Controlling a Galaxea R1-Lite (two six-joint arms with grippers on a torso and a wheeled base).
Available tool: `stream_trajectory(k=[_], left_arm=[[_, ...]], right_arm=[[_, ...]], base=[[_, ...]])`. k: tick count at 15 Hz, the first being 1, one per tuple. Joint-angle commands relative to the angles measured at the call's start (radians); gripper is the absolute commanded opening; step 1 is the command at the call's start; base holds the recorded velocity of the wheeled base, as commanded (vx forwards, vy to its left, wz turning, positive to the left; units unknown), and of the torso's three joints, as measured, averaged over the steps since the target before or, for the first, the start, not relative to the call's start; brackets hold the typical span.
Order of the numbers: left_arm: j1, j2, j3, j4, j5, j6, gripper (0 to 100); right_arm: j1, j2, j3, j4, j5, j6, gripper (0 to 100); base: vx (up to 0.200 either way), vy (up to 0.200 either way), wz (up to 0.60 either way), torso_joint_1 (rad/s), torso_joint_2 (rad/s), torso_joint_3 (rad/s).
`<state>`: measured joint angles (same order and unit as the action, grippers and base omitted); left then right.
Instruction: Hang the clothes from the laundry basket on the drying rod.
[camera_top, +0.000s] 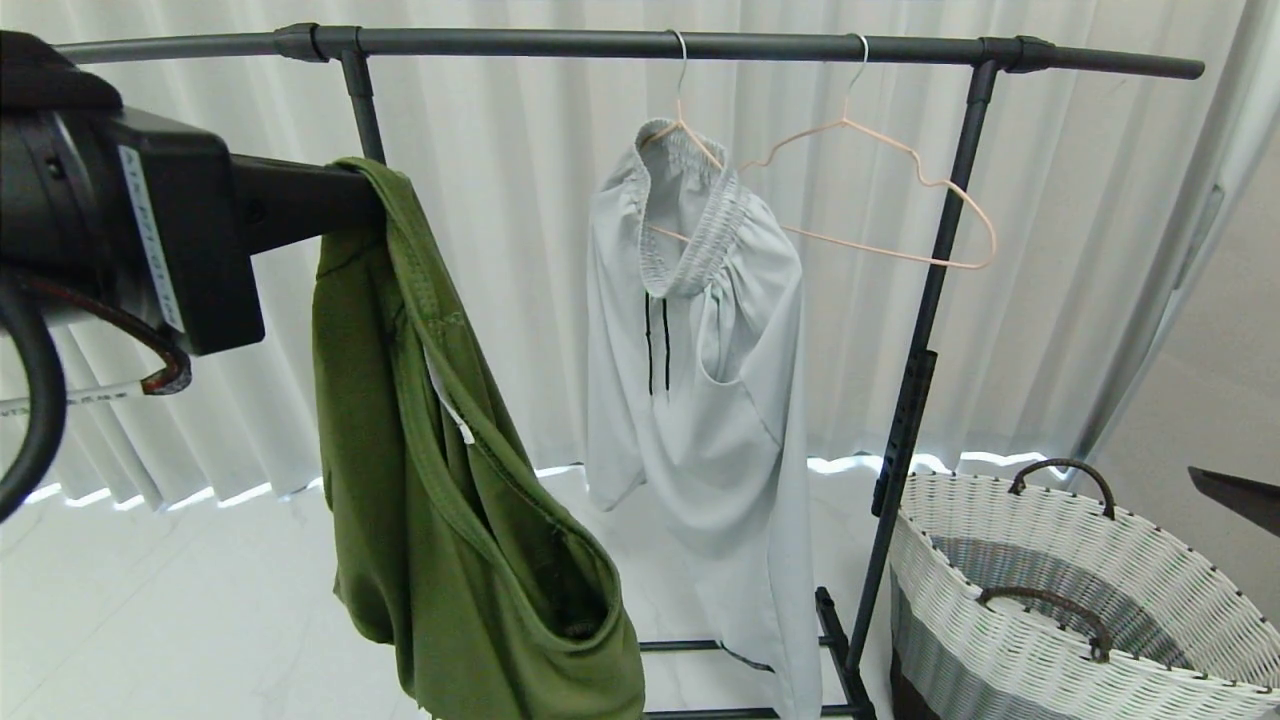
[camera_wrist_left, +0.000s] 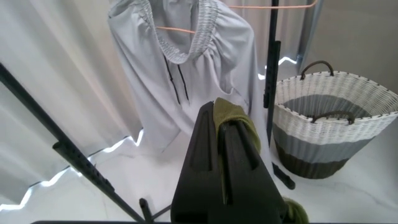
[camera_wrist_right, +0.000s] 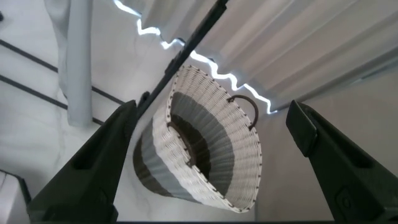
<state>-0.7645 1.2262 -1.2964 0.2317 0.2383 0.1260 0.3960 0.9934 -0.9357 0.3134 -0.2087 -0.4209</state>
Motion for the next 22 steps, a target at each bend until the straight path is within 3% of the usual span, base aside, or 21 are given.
stream_trajectory(k=[1, 5, 16, 22], left_arm=[[0.001, -0.016, 0.014, 0.0, 0.001, 0.0, 0], [0.001, -0.024, 0.022, 0.0, 0.001, 0.035, 0], [0.031, -0.024, 0.045, 0.0, -0.001, 0.092, 0], [0.031, -0.02, 0.045, 0.0, -0.001, 0.092, 0]], right_arm=[[-0.017, -0.004, 0.002, 0.0, 0.0, -0.003, 100], [-0.045, -0.004, -0.003, 0.003, 0.006, -0.003, 100], [-0.045, -0.009, 0.002, 0.0, 0.049, 0.002, 100], [-0.045, -0.001, 0.048, -0.097, 0.049, 0.004, 100]], base=[[0.0, 0.0, 0.0, 0.0, 0.0, 0.0], [0.0, 0.0, 0.0, 0.023, -0.12, -0.098], [0.0, 0.0, 0.0, 0.135, -0.45, -0.307], [0.0, 0.0, 0.0, 0.187, -0.46, -0.281]])
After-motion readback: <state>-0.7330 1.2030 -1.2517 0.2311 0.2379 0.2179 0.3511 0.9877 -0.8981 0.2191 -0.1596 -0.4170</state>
